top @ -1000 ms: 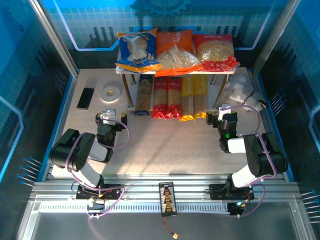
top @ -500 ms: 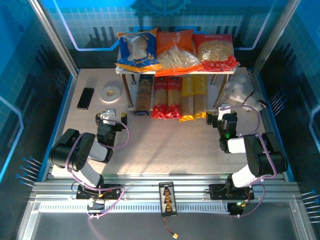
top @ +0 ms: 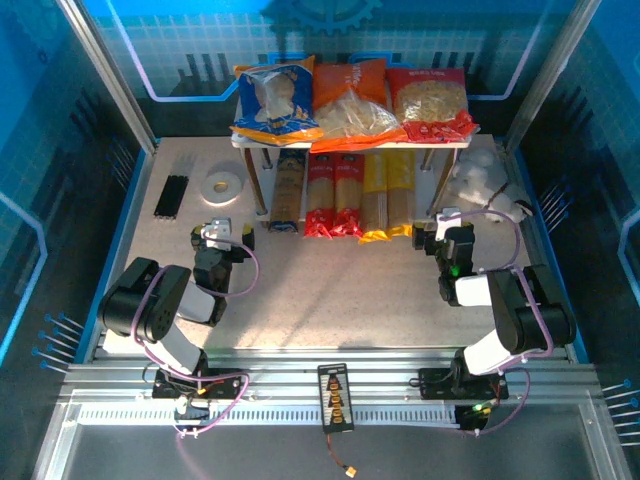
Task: Place and organize the pasta boxes and bags onto the shelf
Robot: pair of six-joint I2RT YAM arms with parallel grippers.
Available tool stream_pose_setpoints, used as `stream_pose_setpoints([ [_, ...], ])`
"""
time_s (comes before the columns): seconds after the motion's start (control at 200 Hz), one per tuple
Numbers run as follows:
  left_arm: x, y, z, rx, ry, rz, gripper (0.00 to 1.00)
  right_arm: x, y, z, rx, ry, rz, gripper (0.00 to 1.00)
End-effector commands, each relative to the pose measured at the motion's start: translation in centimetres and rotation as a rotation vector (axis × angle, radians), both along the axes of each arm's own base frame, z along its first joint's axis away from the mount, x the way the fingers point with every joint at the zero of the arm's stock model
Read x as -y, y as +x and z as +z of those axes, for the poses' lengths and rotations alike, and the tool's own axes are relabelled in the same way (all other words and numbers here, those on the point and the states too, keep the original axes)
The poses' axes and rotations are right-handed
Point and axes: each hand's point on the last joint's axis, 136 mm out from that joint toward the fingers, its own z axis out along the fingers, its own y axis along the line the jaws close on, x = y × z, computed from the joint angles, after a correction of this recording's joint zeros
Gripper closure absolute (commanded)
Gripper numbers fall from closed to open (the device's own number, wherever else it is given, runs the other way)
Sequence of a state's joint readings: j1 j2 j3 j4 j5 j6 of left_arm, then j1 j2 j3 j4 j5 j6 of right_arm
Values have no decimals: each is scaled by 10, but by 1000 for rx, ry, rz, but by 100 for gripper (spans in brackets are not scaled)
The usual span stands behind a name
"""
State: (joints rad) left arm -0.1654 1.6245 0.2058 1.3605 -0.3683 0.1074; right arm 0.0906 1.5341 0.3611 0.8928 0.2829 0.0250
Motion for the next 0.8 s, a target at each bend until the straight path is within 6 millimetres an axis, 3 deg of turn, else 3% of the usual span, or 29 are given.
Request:
stream_pose_setpoints([
  [0.0,1,-1,2,18,-1,-12,1,-7,8,13,50,-2,28,0],
  [0.79,1,0,3,15,0,-13,1,-8,8,13,51,-2,29,0],
])
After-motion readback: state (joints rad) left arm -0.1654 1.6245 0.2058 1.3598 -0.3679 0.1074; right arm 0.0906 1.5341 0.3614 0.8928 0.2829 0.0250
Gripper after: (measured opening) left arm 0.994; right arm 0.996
